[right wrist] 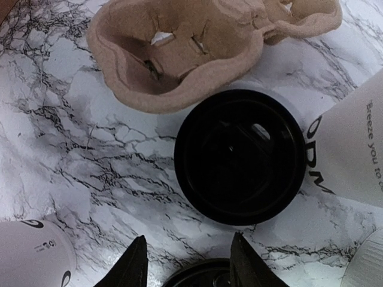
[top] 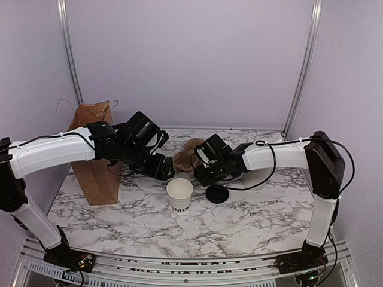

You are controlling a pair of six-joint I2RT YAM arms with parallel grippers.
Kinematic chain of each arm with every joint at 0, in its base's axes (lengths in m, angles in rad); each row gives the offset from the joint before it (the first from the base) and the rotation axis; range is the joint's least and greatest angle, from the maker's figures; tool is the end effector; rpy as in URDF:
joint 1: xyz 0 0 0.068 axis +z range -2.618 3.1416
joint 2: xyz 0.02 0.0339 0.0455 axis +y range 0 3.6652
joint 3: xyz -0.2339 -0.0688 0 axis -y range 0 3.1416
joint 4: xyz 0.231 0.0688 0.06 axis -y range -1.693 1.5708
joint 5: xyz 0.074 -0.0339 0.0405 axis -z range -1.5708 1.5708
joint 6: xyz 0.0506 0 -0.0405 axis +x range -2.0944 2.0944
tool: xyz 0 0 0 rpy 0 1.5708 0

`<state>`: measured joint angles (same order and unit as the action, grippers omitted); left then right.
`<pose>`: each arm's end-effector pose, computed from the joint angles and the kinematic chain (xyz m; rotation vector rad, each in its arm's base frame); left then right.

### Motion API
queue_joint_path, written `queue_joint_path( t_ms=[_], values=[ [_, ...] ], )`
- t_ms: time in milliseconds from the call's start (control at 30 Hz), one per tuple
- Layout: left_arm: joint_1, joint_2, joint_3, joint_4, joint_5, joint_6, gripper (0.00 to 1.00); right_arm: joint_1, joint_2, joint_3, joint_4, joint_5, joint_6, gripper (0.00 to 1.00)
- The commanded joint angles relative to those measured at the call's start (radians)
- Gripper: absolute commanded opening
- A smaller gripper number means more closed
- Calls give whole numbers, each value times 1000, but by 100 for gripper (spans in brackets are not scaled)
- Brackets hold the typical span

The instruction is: Pack the takeout coffee

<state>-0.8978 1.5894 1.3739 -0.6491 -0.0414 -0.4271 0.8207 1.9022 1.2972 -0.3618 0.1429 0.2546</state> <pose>0.2159 -0.2674 0.2618 0.5666 2.4448 -0.5279 0.2716 0.2809 0.1505 -0.6552 2.4556 0.2492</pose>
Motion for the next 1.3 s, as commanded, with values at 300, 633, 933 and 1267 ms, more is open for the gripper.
queue_joint_path(
  t_ms=[300,633,933,1267],
  values=[
    [29,-118,-110,131,46,2,85,6,152,172,-68,42,-50,44],
    [37,-124,-120,155,60,13,85,8,233,244,-93,77,-76,42],
    [38,-131,-121,157,63,16,85,10,311,335,-108,131,-109,39],
    [40,-141,-135,175,61,1,85,-11,332,358,-115,140,-116,17]
  ],
)
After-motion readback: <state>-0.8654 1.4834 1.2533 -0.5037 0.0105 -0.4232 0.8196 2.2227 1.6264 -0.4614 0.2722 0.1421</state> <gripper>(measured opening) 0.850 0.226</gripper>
